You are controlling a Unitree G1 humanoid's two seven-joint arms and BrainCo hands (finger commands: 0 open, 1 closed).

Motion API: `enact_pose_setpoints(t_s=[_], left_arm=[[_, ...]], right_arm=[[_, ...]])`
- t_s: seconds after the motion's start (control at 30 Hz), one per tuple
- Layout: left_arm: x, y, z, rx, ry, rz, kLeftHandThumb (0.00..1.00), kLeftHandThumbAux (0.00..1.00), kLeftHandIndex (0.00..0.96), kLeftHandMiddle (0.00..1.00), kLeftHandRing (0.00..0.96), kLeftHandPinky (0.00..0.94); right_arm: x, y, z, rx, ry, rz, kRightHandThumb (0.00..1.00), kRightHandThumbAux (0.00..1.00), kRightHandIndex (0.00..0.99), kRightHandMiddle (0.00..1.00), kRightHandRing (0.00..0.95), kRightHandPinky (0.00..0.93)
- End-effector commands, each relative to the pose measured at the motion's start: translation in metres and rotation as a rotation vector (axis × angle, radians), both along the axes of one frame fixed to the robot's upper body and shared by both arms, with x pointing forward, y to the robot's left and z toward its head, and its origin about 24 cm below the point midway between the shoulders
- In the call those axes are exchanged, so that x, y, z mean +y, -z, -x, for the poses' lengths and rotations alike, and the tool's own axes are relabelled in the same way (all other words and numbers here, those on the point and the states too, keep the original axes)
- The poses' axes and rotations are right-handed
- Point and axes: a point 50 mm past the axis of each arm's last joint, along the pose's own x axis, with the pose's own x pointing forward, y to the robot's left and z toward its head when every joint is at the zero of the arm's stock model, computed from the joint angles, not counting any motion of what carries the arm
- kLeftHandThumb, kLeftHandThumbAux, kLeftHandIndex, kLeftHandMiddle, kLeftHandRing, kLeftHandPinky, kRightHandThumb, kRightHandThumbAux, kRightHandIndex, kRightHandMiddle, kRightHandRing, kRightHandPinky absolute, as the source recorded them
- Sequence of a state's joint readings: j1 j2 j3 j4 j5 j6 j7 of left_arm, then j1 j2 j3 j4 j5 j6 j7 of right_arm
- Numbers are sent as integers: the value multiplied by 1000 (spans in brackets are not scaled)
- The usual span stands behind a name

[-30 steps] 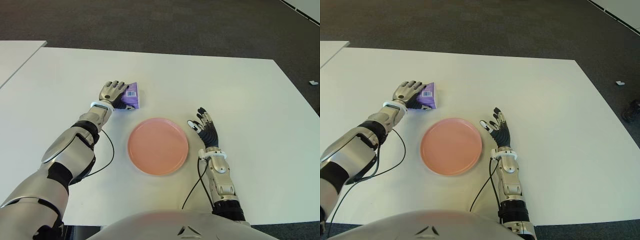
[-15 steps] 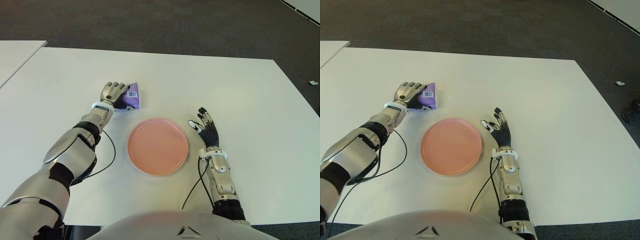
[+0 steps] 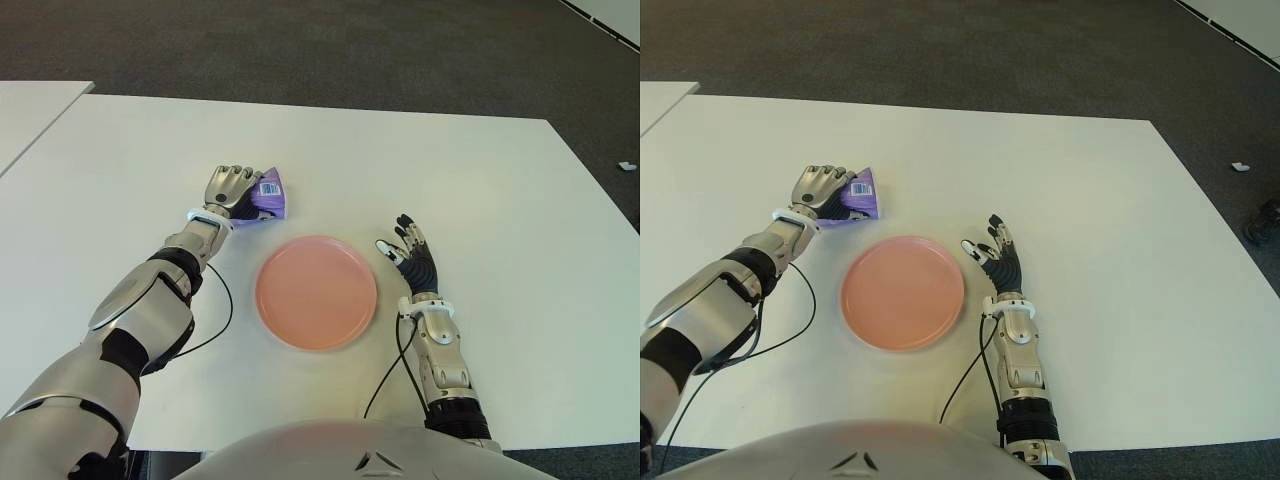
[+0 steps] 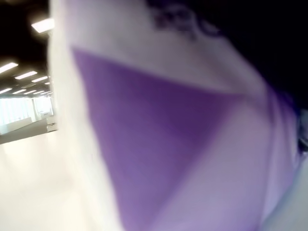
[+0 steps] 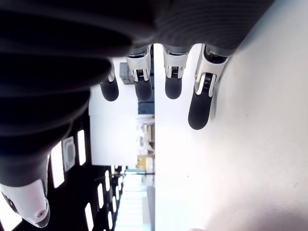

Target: Put the tissue paper into the plate.

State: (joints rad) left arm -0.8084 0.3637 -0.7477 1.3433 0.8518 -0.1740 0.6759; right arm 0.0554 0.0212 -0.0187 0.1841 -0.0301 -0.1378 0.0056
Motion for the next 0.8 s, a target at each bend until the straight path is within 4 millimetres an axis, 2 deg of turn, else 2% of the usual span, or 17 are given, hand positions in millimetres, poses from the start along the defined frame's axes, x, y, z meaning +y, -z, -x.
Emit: enact_pose_setpoints(t_s=[0.03, 0.47, 0.8], left_arm=[[-3, 30, 19, 140, -3, 29, 853, 666, 407, 556, 800, 808], [-5, 27, 18, 104, -1, 32, 850, 669, 396, 540, 813, 789], [-12, 7, 7, -25, 30, 129, 851, 669, 396, 542, 830, 805]], right_arm=[[0, 24, 13, 135, 8, -18, 14, 650, 6, 0, 0, 32], [0, 23, 12, 136, 9, -23, 16, 646, 7, 0, 0, 30], [0, 23, 12, 134, 10, -21, 9, 638, 3, 0, 0, 26]])
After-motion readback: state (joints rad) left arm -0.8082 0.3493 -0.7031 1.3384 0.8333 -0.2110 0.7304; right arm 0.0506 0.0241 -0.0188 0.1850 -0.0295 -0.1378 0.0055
